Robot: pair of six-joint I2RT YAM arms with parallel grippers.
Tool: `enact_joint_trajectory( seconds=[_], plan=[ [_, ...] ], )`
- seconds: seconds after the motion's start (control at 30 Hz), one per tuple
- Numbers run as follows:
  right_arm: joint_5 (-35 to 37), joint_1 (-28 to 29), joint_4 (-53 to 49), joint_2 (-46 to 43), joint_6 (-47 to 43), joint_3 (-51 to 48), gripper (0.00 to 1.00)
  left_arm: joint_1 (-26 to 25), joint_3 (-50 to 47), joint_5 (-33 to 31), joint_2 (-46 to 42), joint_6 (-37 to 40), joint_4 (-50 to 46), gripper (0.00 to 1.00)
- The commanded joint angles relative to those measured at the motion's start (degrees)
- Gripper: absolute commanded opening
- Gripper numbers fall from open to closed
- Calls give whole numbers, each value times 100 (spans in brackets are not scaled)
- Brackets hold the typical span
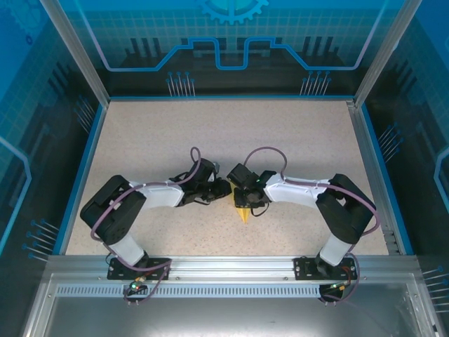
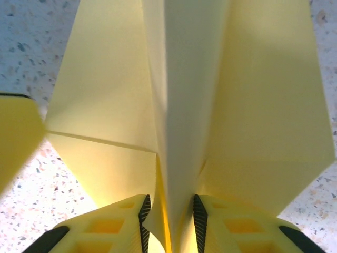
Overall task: Fold a paper plane with a square sheet of paper (pick it up from the middle)
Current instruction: Move a paper plane to the center of the table.
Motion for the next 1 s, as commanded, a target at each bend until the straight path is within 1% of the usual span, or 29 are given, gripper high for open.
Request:
enact_joint_trajectory(
  seconds=[0.0,0.07,0.1,0.2,0.3,0.43,0.5,0.6,0.7,0.8,0.87,0.97],
  plan=[
    [193,127,-321,162,183,215,28,177,-151,-267,-444,-36,-399,29],
    [226,158,-345,191,216,243,26,264,-192,-444,-685,-29,-683,31],
    [245,165,-351,190,228,252,25,298,-208,-587,-832,-29,-858,33],
    [355,185,-424,232,272,318,21,357,-230,-1143,-1281,3,-1479,39],
    [469,210,-494,285,327,371,16,374,-247,-1757,-1738,7,-2080,55],
    [613,228,-574,377,417,440,13,411,-305,-2420,-2294,4,-2685,70],
    [660,242,-613,430,435,485,13,445,-324,-2604,-2475,27,-2892,75],
    [703,262,-655,522,446,571,14,496,-376,-2766,-2638,31,-3066,80],
    [730,268,-683,577,449,630,14,523,-398,-2848,-2671,30,-3172,83],
    [736,272,-712,620,411,704,12,532,-388,-2980,-2638,39,-3313,88],
    [755,265,-734,638,338,782,10,547,-364,-3064,-2636,63,-3419,90],
    [841,195,-702,598,148,939,10,556,-344,-3198,-2641,100,-3555,94]
  ],
)
